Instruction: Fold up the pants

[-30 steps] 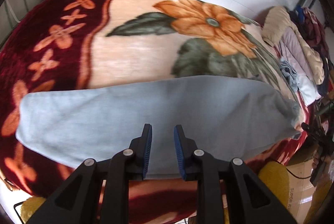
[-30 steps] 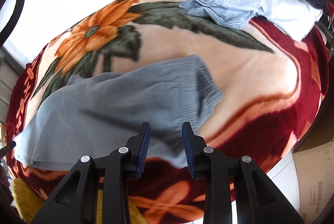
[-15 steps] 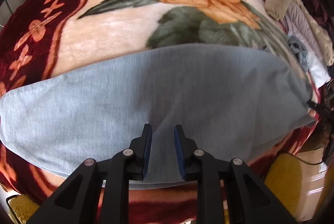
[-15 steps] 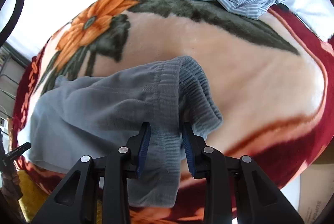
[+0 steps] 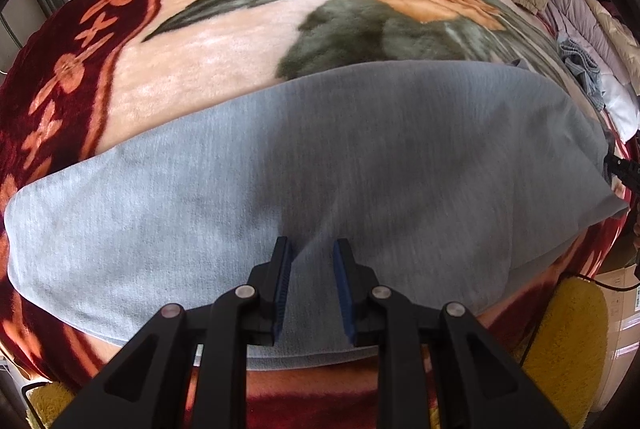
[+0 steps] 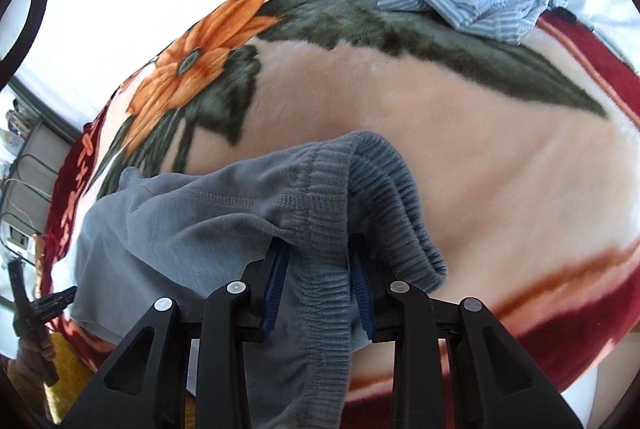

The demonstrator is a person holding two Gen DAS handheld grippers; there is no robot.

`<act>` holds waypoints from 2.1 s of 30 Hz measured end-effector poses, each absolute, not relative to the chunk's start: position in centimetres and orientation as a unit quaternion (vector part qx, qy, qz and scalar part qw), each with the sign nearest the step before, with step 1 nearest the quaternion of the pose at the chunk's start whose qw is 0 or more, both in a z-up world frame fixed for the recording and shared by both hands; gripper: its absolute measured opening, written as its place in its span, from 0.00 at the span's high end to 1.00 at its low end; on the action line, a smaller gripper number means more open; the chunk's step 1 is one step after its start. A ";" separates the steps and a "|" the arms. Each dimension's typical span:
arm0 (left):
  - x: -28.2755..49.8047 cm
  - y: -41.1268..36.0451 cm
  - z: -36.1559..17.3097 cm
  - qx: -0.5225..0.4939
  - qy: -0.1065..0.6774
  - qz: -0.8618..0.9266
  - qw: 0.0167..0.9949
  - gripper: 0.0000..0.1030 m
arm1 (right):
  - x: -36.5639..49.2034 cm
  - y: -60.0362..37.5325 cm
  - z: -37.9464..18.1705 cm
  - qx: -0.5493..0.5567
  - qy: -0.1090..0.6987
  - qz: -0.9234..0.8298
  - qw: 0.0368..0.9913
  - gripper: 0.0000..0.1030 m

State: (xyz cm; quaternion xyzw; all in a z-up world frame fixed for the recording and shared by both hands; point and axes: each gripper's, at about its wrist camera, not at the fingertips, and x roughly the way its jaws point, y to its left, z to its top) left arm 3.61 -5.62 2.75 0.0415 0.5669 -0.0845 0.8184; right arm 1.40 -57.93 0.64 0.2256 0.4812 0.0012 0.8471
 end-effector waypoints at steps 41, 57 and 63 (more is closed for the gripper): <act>1.0 -10.3 2.1 0.069 0.569 -0.166 0.802 0.75 | 2.3 -60.9 7.6 0.165 0.466 -0.097 0.864 0.51; 0.8 -10.2 2.1 0.067 0.564 -0.167 0.806 0.74 | -5.7 -59.8 2.2 0.482 0.485 -0.048 0.728 0.51; 0.8 -10.2 2.2 0.069 0.563 -0.168 0.806 0.74 | -3.9 -60.9 0.9 0.571 0.462 -0.088 0.673 0.51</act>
